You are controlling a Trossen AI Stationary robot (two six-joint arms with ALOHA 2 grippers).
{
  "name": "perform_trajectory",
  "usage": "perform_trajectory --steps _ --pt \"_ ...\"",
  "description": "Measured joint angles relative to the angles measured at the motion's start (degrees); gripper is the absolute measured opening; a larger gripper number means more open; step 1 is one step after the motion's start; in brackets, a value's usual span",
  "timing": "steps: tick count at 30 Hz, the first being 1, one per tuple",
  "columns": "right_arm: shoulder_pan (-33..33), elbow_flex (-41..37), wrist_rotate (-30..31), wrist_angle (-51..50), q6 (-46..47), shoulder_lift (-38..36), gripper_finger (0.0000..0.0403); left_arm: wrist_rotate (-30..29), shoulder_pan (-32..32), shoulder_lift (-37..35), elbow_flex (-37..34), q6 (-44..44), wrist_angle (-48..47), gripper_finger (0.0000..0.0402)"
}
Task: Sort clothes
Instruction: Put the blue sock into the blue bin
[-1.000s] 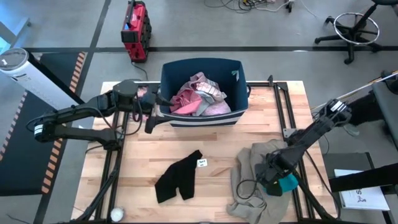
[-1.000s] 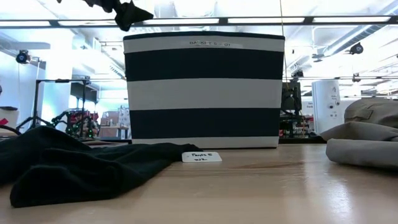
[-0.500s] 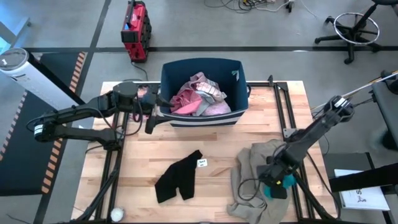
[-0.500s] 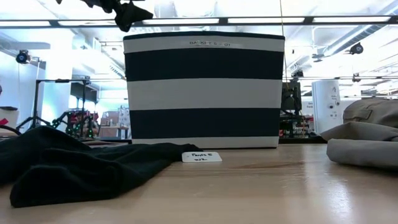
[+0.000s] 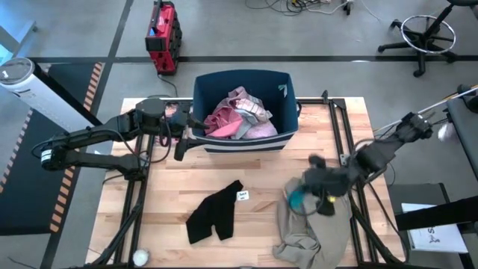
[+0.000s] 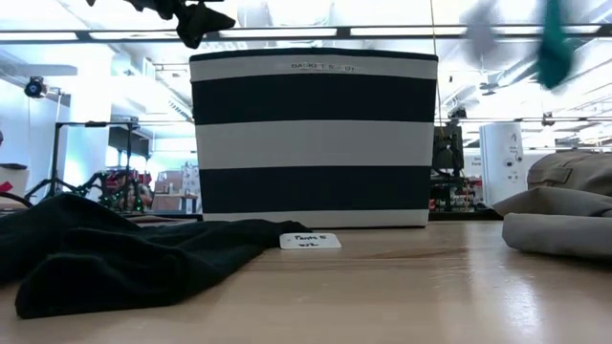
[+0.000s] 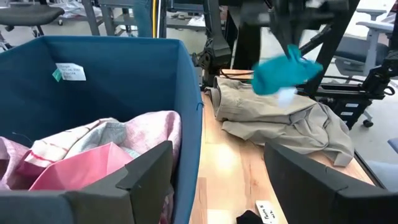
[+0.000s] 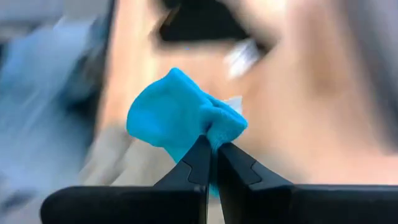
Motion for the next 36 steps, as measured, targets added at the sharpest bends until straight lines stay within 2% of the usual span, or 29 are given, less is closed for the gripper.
perform_trajectory --steps 4,6,9,13,15,18,20,25,31,36 --pt "-4.7 6.9 13.4 0.5 -9.3 0.8 0.0 0.0 0.0 0.0 0.0 0.0 0.0 0.0244" --pt "-7.7 9.4 17.6 1.2 -13.0 1.4 0.0 0.0 0.0 0.0 0.0 0.0 0.0 0.0245" --pt "-13.2 12.1 20.0 5.3 -20.9 2.1 0.0 0.0 0.0 0.0 0.0 0.0 0.1 0.0243" --pt "-22.0 14.1 19.1 14.1 -32.2 2.9 0.0 0.0 0.0 0.0 0.0 0.4 0.7 0.0237" --pt "-26.9 14.6 16.1 18.3 -36.9 3.7 0.0 0.0 0.0 0.0 0.0 0.5 1.0 0.0234" --pt "-35.3 15.0 7.9 23.1 -40.6 5.1 0.0 0.0 0.0 0.1 0.0 0.5 0.9 0.0231" --pt "-40.9 15.1 2.1 25.8 -41.4 6.5 0.0 0.0 0.0 0.2 0.0 0.4 0.9 0.023" --pt "-52.2 15.1 -8.2 28.2 -41.4 12.6 0.0 0.0 0.0 0.3 0.0 0.5 0.6 0.0234" --pt "-59.6 15.0 -13.5 30.5 -41.4 22.4 0.0 0.0 0.0 0.5 -0.1 0.3 -0.2 0.024" --pt "-63.1 15.0 -23.6 30.5 -38.9 31.3 0.0 0.0 0.0 0.7 -0.2 0.0 -0.7 0.0241"
